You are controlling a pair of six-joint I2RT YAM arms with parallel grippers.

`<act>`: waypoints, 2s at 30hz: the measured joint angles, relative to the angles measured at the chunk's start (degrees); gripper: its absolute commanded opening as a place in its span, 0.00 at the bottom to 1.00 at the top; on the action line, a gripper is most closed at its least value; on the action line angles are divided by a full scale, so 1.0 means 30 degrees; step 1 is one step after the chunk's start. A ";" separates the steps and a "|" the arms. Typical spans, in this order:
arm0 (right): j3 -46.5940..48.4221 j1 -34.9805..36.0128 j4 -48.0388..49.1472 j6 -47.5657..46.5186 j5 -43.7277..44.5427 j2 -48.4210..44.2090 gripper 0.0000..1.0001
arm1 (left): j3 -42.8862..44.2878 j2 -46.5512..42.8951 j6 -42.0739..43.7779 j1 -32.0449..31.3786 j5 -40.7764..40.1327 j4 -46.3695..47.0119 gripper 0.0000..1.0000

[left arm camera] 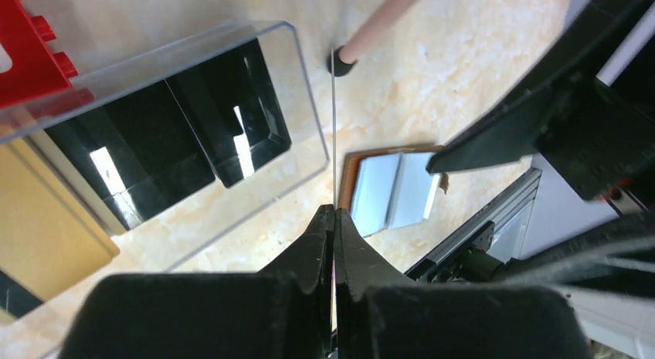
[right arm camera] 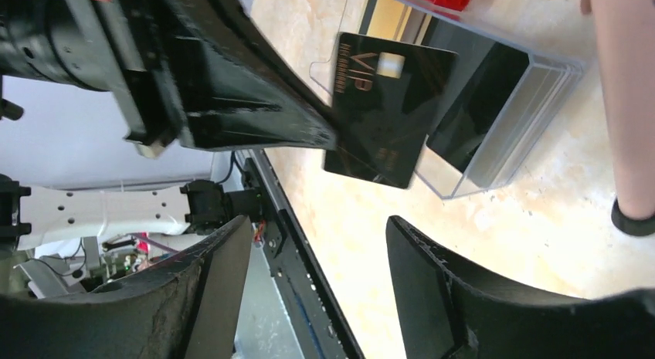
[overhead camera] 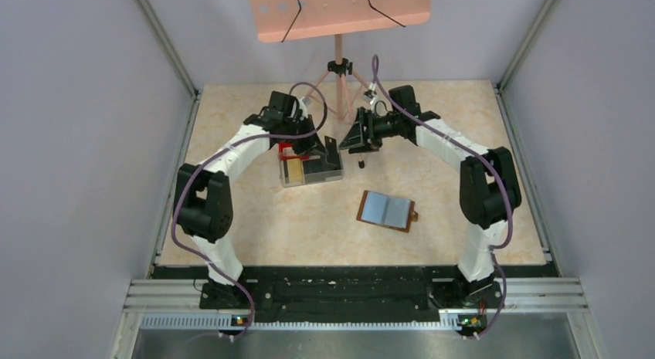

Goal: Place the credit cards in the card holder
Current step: Insert the credit card into the card holder.

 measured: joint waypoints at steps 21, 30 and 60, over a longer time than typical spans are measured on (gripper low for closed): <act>-1.1118 -0.3373 0.8218 0.4510 -0.4539 -0.7635 0.53 | -0.9887 -0.4903 -0.7759 -0.1676 0.8189 1.6240 0.00; -1.2386 -0.3373 1.2131 0.7482 -0.5814 -0.7992 0.32 | -0.9916 -0.4634 -0.9989 -0.2951 0.8801 2.0633 0.00; -1.3515 -0.3373 0.2397 0.0160 0.0335 -0.8633 0.00 | -0.6193 -0.1705 -0.2404 -0.5661 0.0984 0.3920 0.34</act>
